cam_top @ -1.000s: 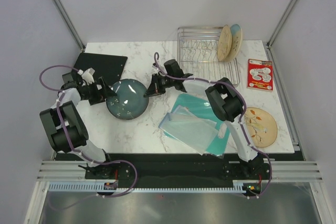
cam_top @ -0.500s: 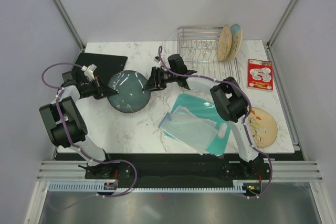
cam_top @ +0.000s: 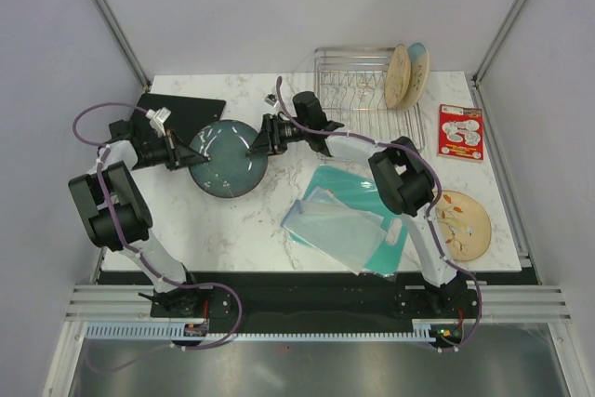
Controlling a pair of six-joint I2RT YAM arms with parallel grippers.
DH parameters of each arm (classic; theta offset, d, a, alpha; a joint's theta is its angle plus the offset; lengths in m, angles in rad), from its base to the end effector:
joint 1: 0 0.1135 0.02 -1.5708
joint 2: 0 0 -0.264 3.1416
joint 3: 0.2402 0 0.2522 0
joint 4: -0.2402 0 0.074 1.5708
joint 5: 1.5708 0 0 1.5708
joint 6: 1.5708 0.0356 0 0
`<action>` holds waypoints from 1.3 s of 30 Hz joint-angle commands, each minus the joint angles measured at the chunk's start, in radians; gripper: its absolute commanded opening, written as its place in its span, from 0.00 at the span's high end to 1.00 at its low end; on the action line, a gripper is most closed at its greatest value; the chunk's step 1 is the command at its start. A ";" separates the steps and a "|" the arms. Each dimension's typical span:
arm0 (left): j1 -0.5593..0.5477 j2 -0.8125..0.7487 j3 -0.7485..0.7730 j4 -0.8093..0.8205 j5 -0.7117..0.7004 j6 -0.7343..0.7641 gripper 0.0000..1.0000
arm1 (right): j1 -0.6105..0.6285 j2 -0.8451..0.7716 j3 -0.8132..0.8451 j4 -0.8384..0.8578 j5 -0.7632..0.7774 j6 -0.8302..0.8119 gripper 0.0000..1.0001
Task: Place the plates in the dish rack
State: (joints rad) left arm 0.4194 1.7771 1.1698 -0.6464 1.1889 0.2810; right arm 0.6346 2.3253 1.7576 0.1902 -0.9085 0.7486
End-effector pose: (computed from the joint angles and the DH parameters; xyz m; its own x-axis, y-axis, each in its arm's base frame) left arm 0.3210 0.1069 0.1985 -0.8026 -0.2447 -0.5441 0.3488 0.5475 -0.7606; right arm 0.4092 0.3361 0.1894 -0.8674 -0.1188 -0.4832 -0.4976 0.1931 0.8456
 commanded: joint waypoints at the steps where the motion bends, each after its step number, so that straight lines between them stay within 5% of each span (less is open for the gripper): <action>1: -0.013 -0.007 0.033 -0.095 0.153 0.061 0.97 | 0.034 0.017 0.063 0.100 -0.029 0.012 0.55; 4: -0.016 -0.007 0.036 -0.096 0.132 0.050 0.98 | 0.033 0.009 0.065 0.057 -0.001 -0.011 1.00; 6: -0.016 -0.018 0.040 -0.096 0.088 0.043 0.83 | 0.031 -0.009 0.068 0.035 0.005 -0.044 1.00; 7: -0.016 -0.022 0.045 -0.096 0.036 0.034 0.63 | 0.030 -0.015 0.071 0.011 0.008 -0.051 1.00; 10: -0.014 -0.095 0.048 -0.096 -0.050 0.023 0.40 | 0.004 -0.066 0.094 -0.088 0.037 -0.118 1.00; 14: -0.016 -0.289 0.057 -0.014 -0.153 -0.098 0.24 | -0.055 -0.188 0.153 -0.236 0.137 -0.248 1.00; 15: -0.018 -0.333 0.045 0.020 -0.191 -0.182 0.05 | -0.076 -0.214 0.166 -0.300 0.175 -0.309 1.00; 16: -0.024 -0.420 0.033 0.062 -0.266 -0.218 0.00 | -0.082 -0.240 0.172 -0.325 0.216 -0.348 1.00; 21: -0.092 -0.570 -0.091 0.226 -0.570 -0.215 0.00 | -0.098 -0.417 0.166 -0.443 0.671 -0.598 1.00; 22: -0.167 -0.571 -0.101 0.228 -0.800 -0.204 0.00 | -0.101 -0.449 0.160 -0.443 0.776 -0.651 1.00; 25: -0.289 -0.550 -0.122 0.246 -1.056 -0.151 0.00 | -0.102 -0.480 0.155 -0.428 1.152 -0.693 1.00; 34: -0.314 -0.547 -0.167 0.318 -0.973 -0.261 0.00 | -0.119 -0.492 0.144 -0.278 1.689 -0.778 1.00; 39: -0.321 -0.553 -0.185 0.324 -0.953 -0.272 0.00 | -0.170 -0.443 0.164 -0.256 1.784 -0.841 1.00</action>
State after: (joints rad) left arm 0.1047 1.2480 0.9951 -0.3744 0.2363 0.0502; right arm 0.4980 1.8885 1.8561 -0.2653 0.7067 -0.0376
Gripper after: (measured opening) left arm 0.995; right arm 0.089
